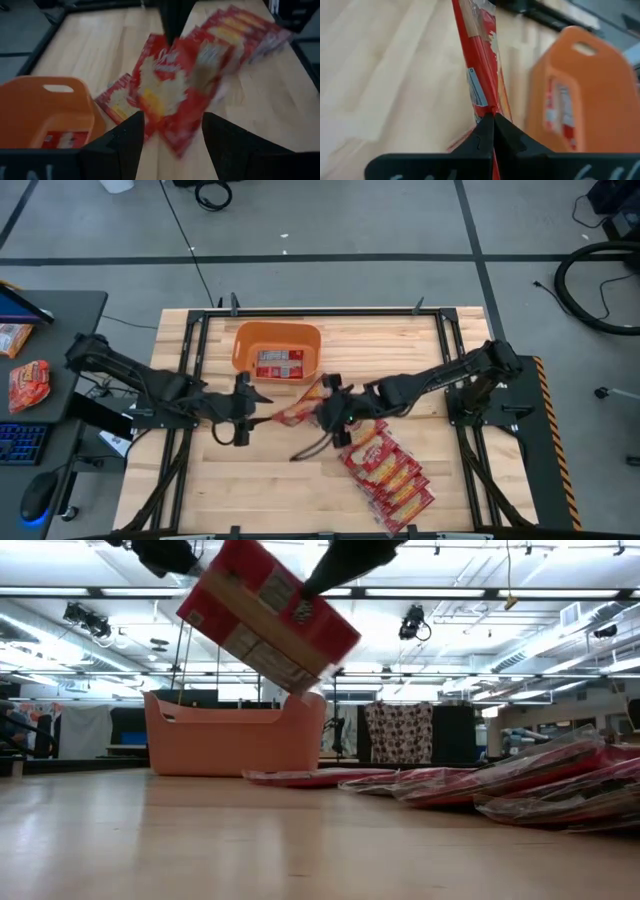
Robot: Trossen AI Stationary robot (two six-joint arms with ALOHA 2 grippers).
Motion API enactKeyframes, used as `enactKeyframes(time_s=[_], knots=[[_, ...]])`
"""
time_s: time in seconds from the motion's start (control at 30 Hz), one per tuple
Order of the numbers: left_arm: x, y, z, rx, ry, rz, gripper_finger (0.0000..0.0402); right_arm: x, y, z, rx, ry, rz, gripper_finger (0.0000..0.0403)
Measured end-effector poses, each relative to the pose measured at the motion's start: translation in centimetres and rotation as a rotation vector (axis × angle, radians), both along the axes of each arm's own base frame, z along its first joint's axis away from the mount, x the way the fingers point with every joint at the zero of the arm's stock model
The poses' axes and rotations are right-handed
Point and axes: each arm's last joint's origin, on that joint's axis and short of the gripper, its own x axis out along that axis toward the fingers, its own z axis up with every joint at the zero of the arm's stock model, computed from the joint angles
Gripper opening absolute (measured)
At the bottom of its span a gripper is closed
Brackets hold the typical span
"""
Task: Sort popcorn bags into baskets
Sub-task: Put the popcorn bag into the orange bin
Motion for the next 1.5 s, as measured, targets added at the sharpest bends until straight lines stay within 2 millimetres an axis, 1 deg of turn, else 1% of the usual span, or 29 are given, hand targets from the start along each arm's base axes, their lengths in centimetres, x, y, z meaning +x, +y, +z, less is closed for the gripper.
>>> enactKeyframes(time_s=[0.3, 0.4, 0.53, 0.67, 0.8, 0.97, 1.1, 1.2, 1.27, 1.37, 1.43, 1.5], knots=[[-2.1, 1.1, 2.2, -0.012, -0.128, 0.043, 0.0203, 1.8, -4.1, 1.5, -0.088, -0.159, 0.02, 0.0006], [-2.7, 1.4, 2.6, -0.031, -0.151, 0.051, 0.0203, 2.2, -6.0, 1.6, -0.124, -0.173, 0.002, 0.0006], [-3.3, 1.6, 2.9, -0.072, -0.158, 0.055, 0.0203, 2.3, -9.1, 1.6, -0.118, -0.174, -0.055, 0.0006], [-3.5, 1.6, 2.9, -0.091, -0.155, 0.034, 0.0203, 2.4, -12.0, 0.6, -0.08, -0.174, -0.088, 0.0006], [-3.5, 1.5, 2.9, -0.093, -0.153, 0.027, 0.0203, 3.7, -13.8, -1.5, -0.042, -0.177, -0.145, 0.0006], [-3.5, 1.5, 2.9, -0.099, -0.153, 0.03, 0.0203, 5.6, -15.1, -4.0, -0.055, -0.243, -0.252, 0.0006], [-3.5, 1.5, 2.8, -0.114, -0.148, 0.039, 0.0203, 6.9, -15.9, -5.8, -0.062, -0.212, -0.365, 0.0007], [-3.5, 1.5, 2.6, -0.111, -0.142, 0.042, 0.0203, 7.8, -16.3, -6.9, -0.032, -0.154, -0.361, 0.0016], [-3.5, 1.6, 2.3, -0.101, -0.135, 0.052, 0.0203, 8.4, -16.4, -7.4, -0.004, -0.113, -0.337, 0.0034], [-3.5, 1.6, 1.8, -0.096, -0.127, 0.069, 0.0203, 8.7, -16.1, -7.1, 0.003, -0.059, -0.315, 0.0075], [-3.3, 1.6, 1.4, -0.099, -0.117, 0.078, 0.0203, 8.7, -15.8, -6.1, 0.003, -0.056, -0.301, 0.0105], [-3.2, 1.5, 0.8, -0.092, -0.096, 0.087, 0.0203, 8.0, -15.3, -4.7, -0.008, -0.03, -0.283, 0.0129]])
